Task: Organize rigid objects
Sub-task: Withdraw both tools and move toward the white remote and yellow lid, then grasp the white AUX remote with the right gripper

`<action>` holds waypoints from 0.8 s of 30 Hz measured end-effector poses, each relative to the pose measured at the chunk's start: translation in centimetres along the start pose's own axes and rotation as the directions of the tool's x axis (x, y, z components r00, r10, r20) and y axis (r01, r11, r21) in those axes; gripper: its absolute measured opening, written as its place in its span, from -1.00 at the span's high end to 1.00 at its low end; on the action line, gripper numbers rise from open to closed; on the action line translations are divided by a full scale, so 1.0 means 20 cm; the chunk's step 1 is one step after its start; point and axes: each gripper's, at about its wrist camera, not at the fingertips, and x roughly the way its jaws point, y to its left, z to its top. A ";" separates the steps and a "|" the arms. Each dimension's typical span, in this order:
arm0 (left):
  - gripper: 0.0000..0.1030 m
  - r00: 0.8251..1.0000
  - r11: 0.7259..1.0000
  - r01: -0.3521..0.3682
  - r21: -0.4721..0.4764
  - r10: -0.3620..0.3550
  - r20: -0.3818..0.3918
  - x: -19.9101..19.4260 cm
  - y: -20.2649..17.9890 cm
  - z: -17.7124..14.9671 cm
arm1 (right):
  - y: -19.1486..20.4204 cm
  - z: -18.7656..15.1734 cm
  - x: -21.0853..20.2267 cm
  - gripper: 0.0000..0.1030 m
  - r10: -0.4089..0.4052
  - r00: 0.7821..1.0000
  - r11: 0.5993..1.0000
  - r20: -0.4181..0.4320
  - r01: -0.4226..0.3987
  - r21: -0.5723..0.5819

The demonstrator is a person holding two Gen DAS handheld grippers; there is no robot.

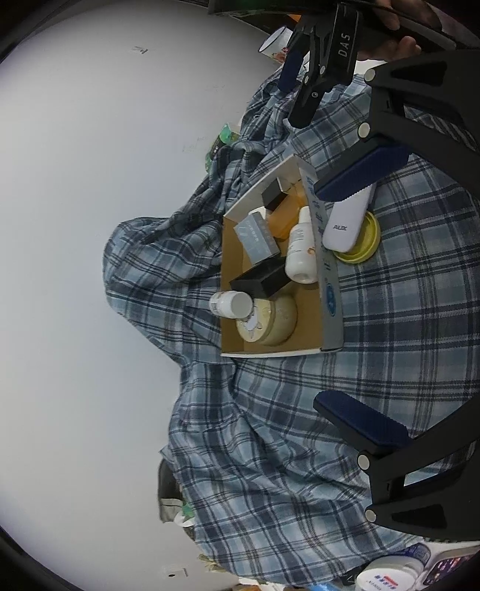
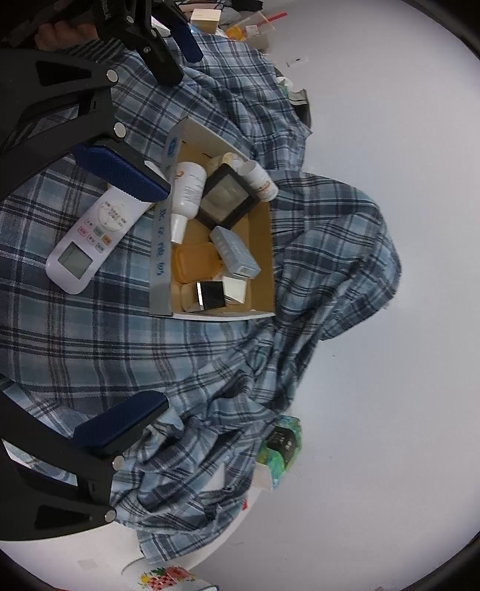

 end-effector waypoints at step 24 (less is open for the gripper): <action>-1.00 0.998 0.998 0.042 -0.054 -0.045 -0.046 0.08 0.05 -0.04 | 0.25 -0.14 0.39 -0.60 0.175 0.913 0.947 -0.367 -0.259 -0.191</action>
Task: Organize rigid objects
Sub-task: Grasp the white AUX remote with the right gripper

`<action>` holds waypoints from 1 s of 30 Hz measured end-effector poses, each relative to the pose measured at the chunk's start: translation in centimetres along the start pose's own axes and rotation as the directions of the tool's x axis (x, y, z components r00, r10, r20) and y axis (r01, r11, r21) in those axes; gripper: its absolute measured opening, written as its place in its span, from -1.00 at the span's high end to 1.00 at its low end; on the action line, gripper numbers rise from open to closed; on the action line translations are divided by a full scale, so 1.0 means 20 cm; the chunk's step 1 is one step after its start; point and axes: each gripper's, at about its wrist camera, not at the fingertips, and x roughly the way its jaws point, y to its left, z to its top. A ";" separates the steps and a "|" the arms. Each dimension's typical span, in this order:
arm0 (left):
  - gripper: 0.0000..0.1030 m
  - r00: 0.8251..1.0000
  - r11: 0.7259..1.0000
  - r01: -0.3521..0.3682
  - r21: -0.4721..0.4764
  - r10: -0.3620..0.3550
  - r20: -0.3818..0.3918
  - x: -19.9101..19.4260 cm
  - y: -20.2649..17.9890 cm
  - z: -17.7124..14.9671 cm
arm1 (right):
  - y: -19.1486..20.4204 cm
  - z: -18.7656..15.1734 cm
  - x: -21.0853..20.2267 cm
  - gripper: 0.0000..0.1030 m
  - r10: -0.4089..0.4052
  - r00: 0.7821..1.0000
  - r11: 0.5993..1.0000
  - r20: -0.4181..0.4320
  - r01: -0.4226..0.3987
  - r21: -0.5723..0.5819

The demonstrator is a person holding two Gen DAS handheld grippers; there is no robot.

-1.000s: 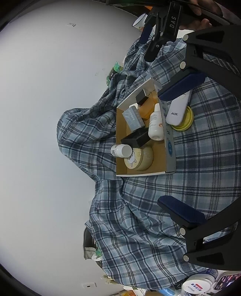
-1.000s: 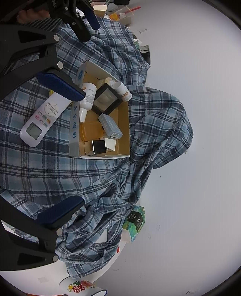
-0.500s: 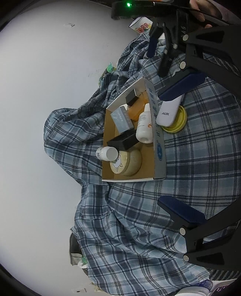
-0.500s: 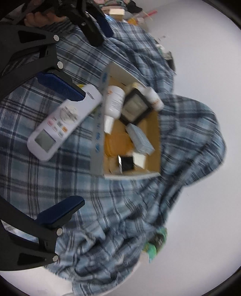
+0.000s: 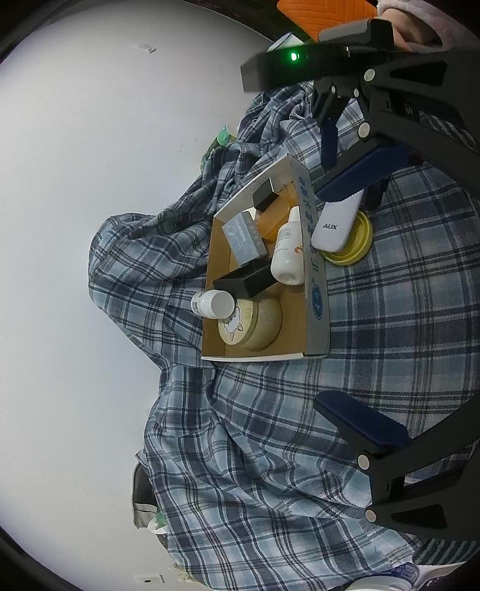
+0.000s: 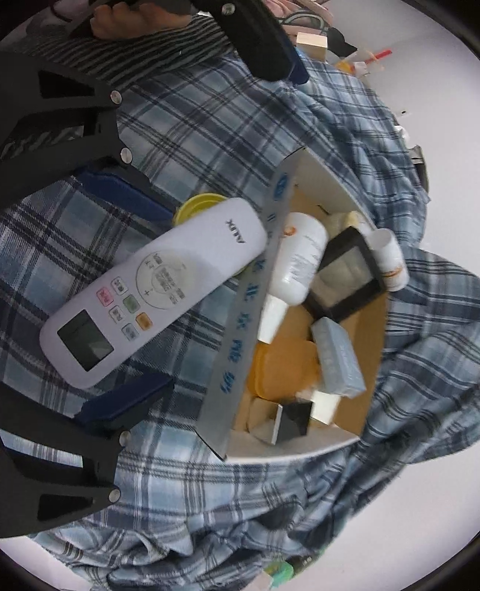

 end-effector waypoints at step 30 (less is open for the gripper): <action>-1.00 1.000 1.000 0.003 0.022 -0.003 0.003 -0.01 -0.03 0.00 | -0.03 -0.15 -0.11 0.22 -0.111 0.994 0.990 -0.015 0.112 0.081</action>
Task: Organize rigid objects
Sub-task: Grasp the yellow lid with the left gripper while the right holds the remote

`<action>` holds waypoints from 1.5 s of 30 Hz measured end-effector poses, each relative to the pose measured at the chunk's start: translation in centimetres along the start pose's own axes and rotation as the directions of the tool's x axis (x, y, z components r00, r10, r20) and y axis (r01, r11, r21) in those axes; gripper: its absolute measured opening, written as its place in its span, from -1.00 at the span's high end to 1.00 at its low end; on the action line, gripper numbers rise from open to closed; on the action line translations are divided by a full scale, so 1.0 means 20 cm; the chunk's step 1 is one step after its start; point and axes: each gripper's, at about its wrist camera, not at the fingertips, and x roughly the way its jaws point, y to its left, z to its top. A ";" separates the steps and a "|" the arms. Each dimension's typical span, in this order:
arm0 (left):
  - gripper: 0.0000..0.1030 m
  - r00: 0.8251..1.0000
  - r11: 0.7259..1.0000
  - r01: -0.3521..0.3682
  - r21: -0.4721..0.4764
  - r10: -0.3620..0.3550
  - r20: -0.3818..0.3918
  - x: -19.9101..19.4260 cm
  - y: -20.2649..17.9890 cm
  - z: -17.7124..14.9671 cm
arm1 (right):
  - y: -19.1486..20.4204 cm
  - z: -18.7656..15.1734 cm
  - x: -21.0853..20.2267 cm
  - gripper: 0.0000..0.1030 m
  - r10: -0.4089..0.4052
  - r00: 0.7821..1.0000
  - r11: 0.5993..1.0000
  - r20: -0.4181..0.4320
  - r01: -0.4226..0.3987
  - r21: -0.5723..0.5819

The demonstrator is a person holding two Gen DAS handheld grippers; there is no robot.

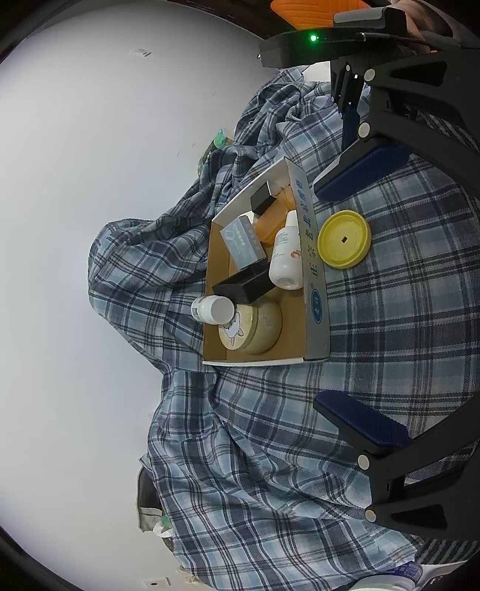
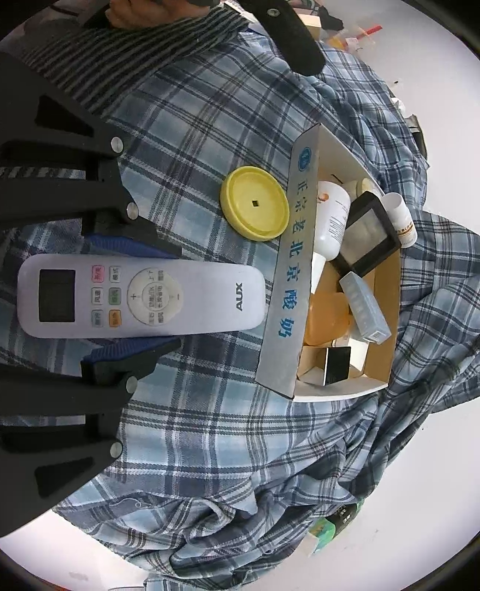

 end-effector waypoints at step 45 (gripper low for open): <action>-0.19 0.916 0.983 0.078 0.165 -0.006 -0.401 0.54 -0.30 -0.02 | -0.25 -0.01 -0.11 0.24 -0.081 0.978 0.979 0.193 0.041 0.201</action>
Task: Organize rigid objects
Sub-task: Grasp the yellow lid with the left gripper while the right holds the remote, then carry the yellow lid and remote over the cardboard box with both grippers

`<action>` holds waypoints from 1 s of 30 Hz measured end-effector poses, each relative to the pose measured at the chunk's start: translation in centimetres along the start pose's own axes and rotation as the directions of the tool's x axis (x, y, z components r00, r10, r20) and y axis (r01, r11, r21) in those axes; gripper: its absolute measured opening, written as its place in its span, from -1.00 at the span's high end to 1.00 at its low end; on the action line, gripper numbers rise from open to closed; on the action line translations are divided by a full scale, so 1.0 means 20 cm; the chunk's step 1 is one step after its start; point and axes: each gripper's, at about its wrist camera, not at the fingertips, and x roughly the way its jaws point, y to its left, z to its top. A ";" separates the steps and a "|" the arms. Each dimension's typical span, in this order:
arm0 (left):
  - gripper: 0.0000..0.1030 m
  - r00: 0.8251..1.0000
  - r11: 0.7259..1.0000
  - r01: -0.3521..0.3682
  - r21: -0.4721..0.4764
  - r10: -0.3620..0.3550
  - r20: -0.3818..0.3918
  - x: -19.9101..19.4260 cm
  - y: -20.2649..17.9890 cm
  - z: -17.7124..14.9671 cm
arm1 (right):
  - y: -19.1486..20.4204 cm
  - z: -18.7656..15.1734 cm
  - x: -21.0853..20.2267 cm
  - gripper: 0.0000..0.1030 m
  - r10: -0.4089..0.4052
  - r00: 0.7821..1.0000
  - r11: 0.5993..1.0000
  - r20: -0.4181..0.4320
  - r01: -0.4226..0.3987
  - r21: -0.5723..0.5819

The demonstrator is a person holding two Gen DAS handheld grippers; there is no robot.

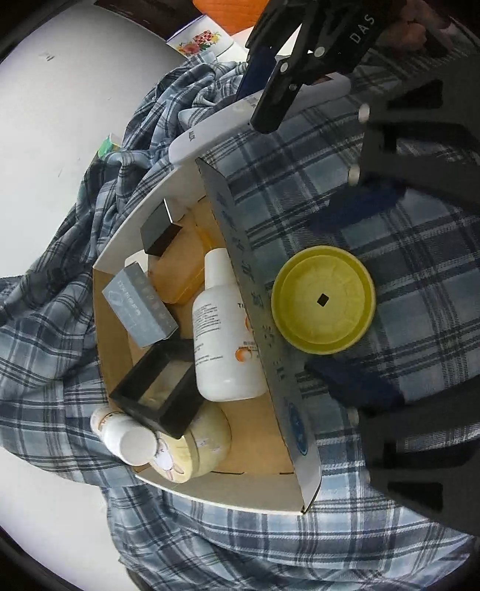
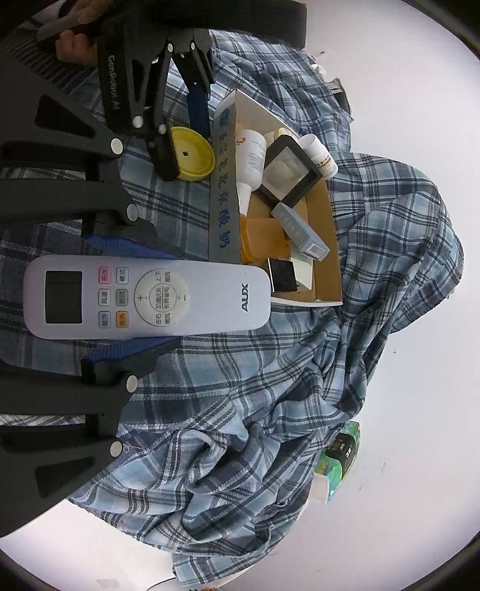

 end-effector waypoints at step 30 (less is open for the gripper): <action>-0.18 0.901 0.987 -0.160 0.017 0.139 0.410 -0.55 -0.04 -0.12 | 0.10 0.08 -0.23 0.24 0.013 0.989 0.999 0.148 -0.006 -0.045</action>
